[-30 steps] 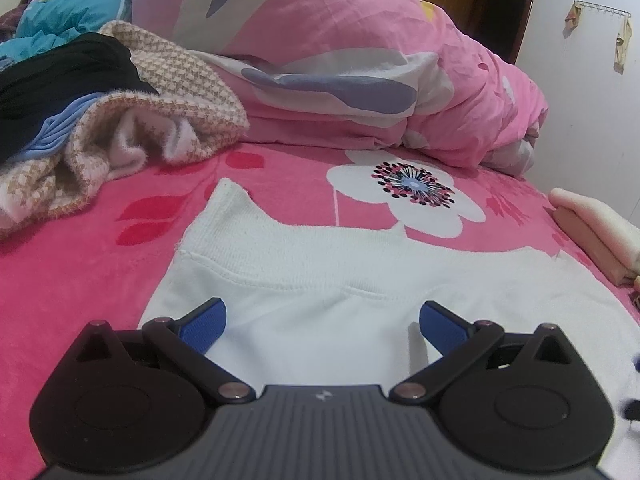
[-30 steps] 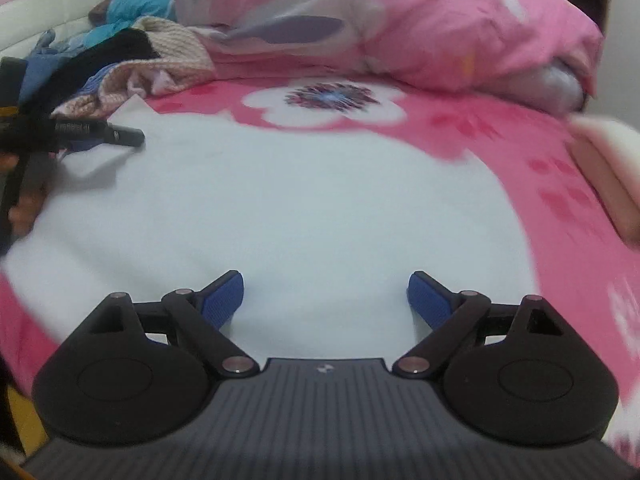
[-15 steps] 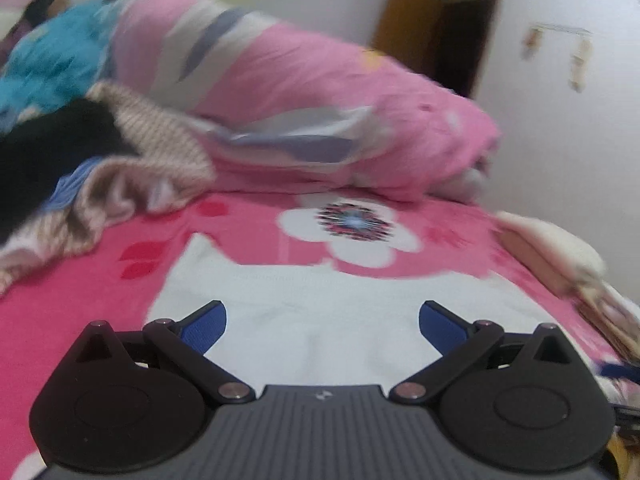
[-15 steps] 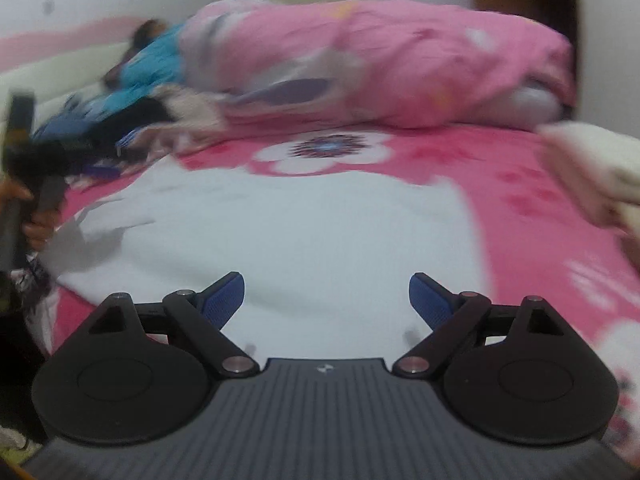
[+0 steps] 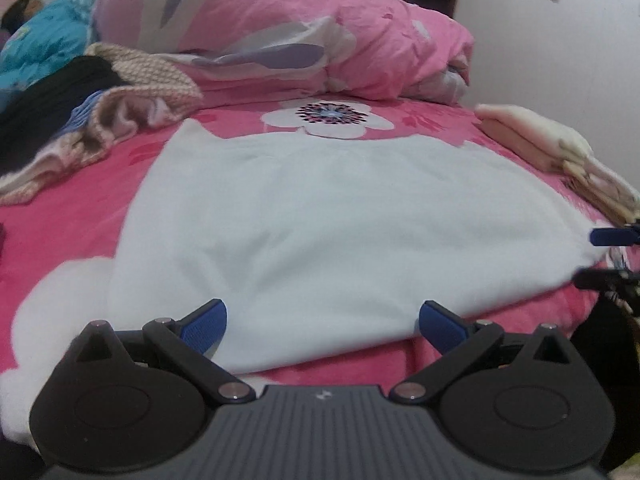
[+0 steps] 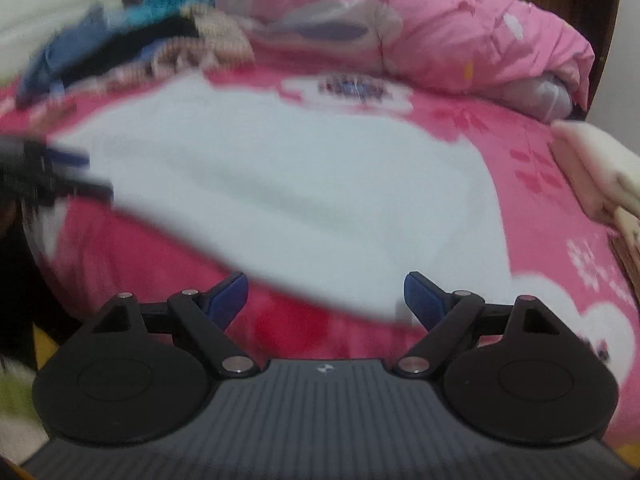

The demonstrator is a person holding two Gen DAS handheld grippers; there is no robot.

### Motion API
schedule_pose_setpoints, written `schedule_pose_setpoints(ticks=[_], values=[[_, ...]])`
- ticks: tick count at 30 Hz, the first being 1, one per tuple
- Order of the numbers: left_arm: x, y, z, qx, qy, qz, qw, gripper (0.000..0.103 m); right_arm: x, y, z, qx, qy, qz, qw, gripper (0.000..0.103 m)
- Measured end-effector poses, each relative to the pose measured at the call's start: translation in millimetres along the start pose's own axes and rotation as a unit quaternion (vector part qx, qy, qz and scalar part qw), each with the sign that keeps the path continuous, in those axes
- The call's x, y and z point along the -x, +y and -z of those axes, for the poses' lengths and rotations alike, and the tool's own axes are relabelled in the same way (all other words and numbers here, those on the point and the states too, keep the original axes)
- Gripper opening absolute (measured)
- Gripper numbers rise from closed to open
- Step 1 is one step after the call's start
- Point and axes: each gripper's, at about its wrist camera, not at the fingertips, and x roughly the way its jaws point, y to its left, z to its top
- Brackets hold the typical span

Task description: Fold clothes

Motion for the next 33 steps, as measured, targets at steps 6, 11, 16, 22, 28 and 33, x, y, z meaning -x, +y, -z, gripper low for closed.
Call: schedule_pose_setpoints(ticks=[6,11,16,22,28,33], values=[[-9,9,-22,0.073,0.05,-0.012,0.996,0.103,-57,13,-18,-0.045,-0.001,0.009,0.999,0.084],[-21,-2,-29,0.056,0.076,-0.045,0.9945,0.103,-42,23,-2,-0.038,0.019,0.009,0.999,0.084],[-27,-13,-32,0.041,0.092,-0.072,0.9923,0.103,-26,10,-21,-0.062,0.004,0.006,0.998,0.084],[-30,-20,-34,0.039,0.101,-0.092,0.9898,0.103,-56,5,-25,-0.055,0.004,0.02,0.998,0.084],[-35,-27,-34,0.022,0.106,-0.114,0.9877,0.103,-64,5,-12,-0.033,0.012,0.013,0.999,0.085],[-36,-28,-34,0.018,0.106,-0.117,0.9873,0.103,-63,-12,-33,-0.064,-0.015,0.019,0.998,0.084]])
